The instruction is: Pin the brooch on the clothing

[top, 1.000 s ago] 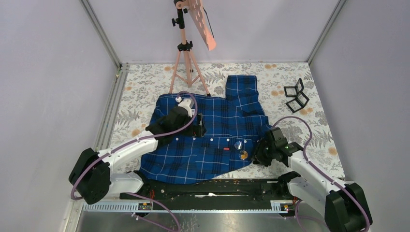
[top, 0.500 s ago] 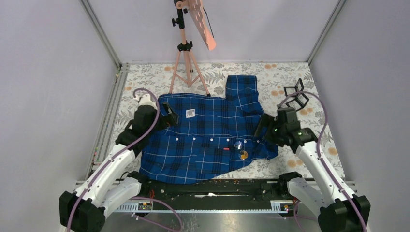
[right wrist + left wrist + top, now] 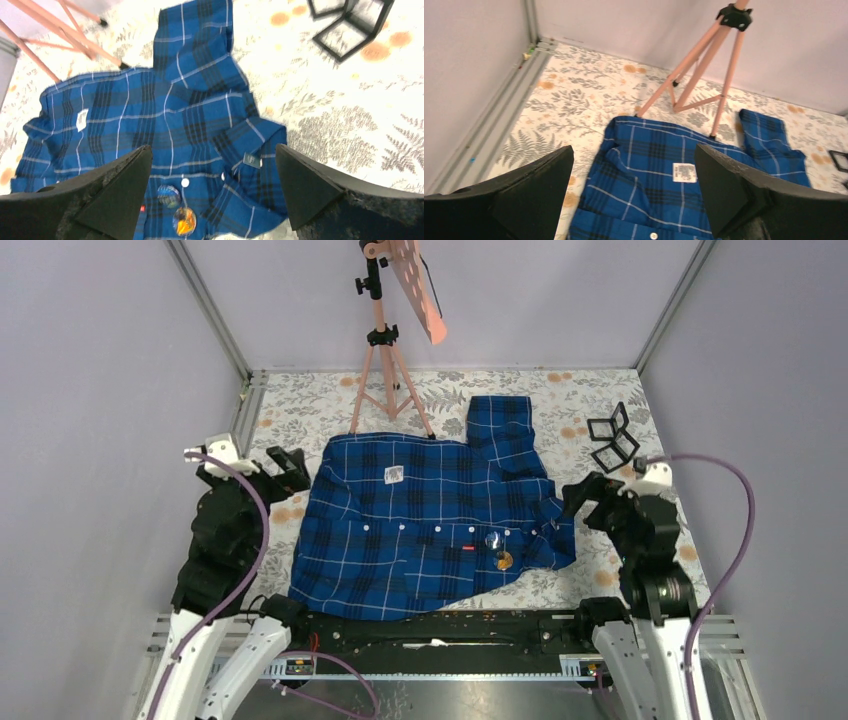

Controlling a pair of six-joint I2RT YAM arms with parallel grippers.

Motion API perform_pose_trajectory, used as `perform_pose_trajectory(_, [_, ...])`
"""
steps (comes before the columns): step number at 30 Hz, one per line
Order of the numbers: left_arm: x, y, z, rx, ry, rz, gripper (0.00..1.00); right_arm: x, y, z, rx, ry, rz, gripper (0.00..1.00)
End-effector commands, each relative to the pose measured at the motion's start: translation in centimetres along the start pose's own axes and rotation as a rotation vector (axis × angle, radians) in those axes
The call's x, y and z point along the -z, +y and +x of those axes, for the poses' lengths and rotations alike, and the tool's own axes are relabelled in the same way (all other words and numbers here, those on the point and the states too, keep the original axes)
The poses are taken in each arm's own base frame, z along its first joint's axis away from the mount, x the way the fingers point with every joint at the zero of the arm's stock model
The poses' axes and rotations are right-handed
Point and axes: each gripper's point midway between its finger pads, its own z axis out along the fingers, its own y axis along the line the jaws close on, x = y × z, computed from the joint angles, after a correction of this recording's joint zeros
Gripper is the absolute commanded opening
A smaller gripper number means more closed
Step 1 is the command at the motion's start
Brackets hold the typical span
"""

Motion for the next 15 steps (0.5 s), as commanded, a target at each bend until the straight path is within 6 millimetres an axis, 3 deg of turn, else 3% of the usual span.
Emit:
perform_pose_trajectory(1, [-0.6,2.7,1.3,-0.129,-0.036,-0.101,0.99,0.0,-1.6,-0.6,0.060,-0.176,0.023,1.00])
perform_pose_trajectory(6, [-1.0,3.1,2.8,-0.124,-0.015,-0.115,0.99,0.9,-1.9,-0.8,0.055,-0.220,0.028,1.00])
perform_pose_trajectory(15, [-0.9,2.3,2.5,-0.128,-0.031,-0.065,0.99,1.1,-1.8,-1.4,0.066,-0.217,0.037,1.00])
